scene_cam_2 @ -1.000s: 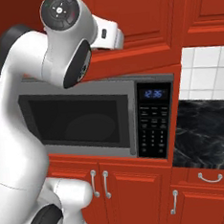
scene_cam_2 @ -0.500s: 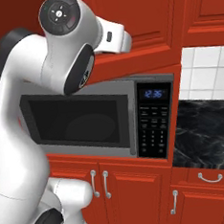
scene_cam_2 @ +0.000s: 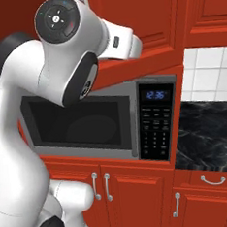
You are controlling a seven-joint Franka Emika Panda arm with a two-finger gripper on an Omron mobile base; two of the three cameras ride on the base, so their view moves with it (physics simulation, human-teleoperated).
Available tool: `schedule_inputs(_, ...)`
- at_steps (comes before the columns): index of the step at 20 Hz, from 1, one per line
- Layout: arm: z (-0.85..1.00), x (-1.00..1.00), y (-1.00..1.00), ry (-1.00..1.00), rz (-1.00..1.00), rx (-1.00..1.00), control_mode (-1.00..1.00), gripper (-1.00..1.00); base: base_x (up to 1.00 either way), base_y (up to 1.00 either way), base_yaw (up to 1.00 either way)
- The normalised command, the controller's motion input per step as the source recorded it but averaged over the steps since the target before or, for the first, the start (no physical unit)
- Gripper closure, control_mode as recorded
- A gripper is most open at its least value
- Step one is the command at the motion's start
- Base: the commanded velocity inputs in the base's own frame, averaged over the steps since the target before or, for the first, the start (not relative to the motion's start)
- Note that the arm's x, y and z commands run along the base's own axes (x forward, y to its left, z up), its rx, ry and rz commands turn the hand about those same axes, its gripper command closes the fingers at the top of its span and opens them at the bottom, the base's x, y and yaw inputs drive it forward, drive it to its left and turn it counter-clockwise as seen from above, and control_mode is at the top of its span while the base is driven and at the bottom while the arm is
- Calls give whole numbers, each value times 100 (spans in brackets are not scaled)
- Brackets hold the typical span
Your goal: Move the bowls from the cabinet to the plates on the dining table.
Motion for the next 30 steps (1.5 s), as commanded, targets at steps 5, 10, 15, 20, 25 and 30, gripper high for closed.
schedule_inputs(5, -4, -45, -64, 0, -5, 0, -100, 100, 0, 0, 0)
schedule_inputs(10, -10, -43, -69, 0, -5, 0, -100, 100, 0, 0, 0)
schedule_inputs(15, -7, -29, -55, 0, -6, 0, -100, 100, 0, 0, 0)
schedule_inputs(20, 0, 0, -3, 0, -1, 0, -100, 100, 0, 0, 0)
schedule_inputs(25, -3, 0, 5, 0, 0, 0, -100, -100, 0, 0, 0)
schedule_inputs(30, 0, -14, 14, 0, 0, 0, -100, -100, 0, 0, 0)
